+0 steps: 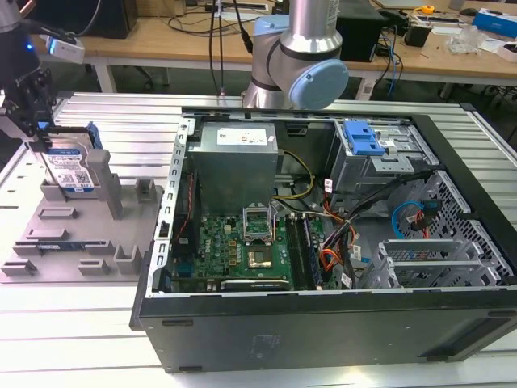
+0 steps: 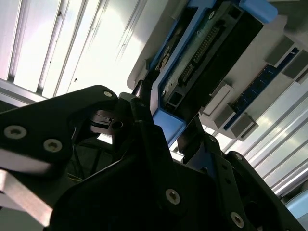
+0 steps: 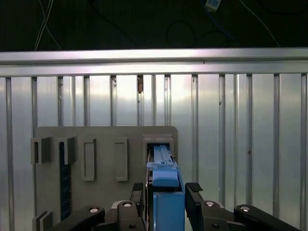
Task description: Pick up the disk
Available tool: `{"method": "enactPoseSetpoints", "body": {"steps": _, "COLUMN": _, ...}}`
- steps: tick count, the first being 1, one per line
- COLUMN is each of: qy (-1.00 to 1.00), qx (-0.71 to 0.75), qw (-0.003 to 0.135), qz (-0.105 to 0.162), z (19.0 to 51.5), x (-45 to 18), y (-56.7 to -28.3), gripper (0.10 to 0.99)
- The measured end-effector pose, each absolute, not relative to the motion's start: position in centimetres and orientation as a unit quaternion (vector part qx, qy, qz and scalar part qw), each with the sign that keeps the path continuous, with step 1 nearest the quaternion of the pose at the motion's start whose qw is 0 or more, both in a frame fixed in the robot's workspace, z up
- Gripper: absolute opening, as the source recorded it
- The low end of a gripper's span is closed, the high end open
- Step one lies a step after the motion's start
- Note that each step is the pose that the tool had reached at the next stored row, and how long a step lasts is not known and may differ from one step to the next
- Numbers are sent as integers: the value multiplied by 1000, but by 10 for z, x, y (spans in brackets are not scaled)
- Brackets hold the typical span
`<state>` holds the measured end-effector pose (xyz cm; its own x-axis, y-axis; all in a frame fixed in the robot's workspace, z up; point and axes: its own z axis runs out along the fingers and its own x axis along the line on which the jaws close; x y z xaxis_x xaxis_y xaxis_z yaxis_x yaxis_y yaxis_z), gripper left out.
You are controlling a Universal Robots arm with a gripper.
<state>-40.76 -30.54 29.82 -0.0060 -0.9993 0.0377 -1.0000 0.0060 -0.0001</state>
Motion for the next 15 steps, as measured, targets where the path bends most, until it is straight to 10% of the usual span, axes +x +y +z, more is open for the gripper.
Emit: {"method": "enactPoseSetpoints", "body": {"steps": 15, "qy": -709, "qx": 705, "qw": 13, "qz": 13, "z": 297, "x": -408, "y": -306, "gripper": 365}}
